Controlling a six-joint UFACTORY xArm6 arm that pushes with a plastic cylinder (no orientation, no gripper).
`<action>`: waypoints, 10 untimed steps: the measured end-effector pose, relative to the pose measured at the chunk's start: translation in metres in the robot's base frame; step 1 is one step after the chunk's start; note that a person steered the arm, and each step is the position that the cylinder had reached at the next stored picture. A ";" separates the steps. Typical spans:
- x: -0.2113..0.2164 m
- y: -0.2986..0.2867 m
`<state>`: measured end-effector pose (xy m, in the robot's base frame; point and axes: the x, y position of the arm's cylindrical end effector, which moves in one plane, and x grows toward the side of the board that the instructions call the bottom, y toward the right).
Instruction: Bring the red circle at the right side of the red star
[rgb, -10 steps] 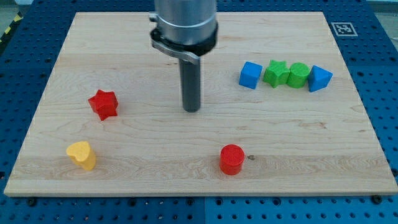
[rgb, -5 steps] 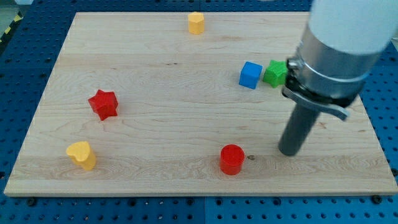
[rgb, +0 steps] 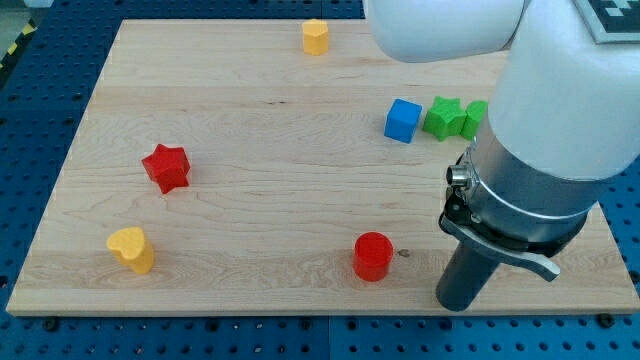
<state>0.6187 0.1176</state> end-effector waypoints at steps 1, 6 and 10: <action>-0.001 -0.007; -0.024 -0.058; -0.078 -0.134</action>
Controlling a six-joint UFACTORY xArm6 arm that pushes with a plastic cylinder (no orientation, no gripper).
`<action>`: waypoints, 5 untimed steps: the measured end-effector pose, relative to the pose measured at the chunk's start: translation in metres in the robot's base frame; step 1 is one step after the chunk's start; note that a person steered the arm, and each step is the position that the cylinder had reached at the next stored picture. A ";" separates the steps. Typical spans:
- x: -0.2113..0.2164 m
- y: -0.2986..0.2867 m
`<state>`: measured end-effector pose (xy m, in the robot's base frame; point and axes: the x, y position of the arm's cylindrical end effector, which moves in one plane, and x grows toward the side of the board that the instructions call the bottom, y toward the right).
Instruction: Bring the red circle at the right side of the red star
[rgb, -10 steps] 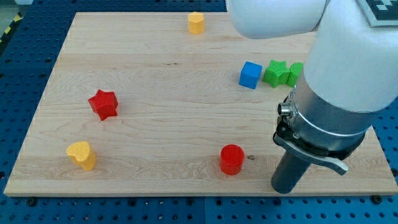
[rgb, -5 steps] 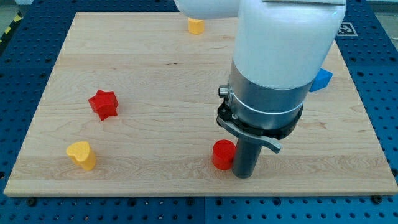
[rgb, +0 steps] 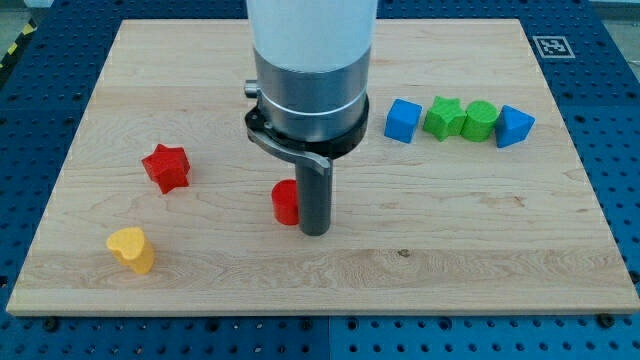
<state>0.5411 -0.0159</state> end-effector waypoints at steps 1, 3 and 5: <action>0.007 -0.001; 0.018 -0.004; -0.019 -0.032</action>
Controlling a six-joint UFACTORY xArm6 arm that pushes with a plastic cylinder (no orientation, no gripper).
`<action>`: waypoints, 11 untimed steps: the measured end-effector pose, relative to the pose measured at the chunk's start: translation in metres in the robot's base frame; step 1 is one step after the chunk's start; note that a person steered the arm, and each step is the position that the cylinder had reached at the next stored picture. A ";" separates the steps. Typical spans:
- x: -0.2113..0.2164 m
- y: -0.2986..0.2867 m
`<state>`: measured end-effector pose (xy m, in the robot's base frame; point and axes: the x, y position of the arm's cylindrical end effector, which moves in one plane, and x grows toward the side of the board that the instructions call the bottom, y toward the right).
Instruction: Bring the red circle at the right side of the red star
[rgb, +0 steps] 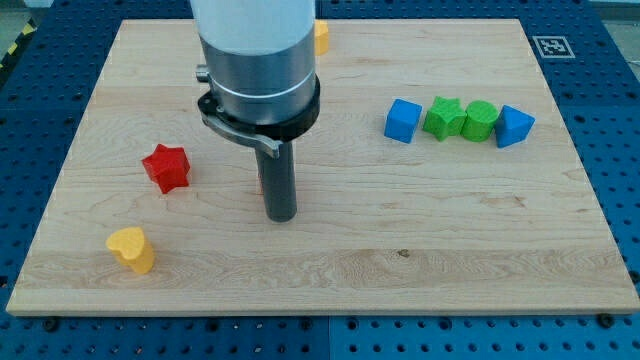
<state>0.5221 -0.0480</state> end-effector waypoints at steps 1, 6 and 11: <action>0.000 0.000; -0.005 0.022; -0.023 0.028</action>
<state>0.4988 -0.0198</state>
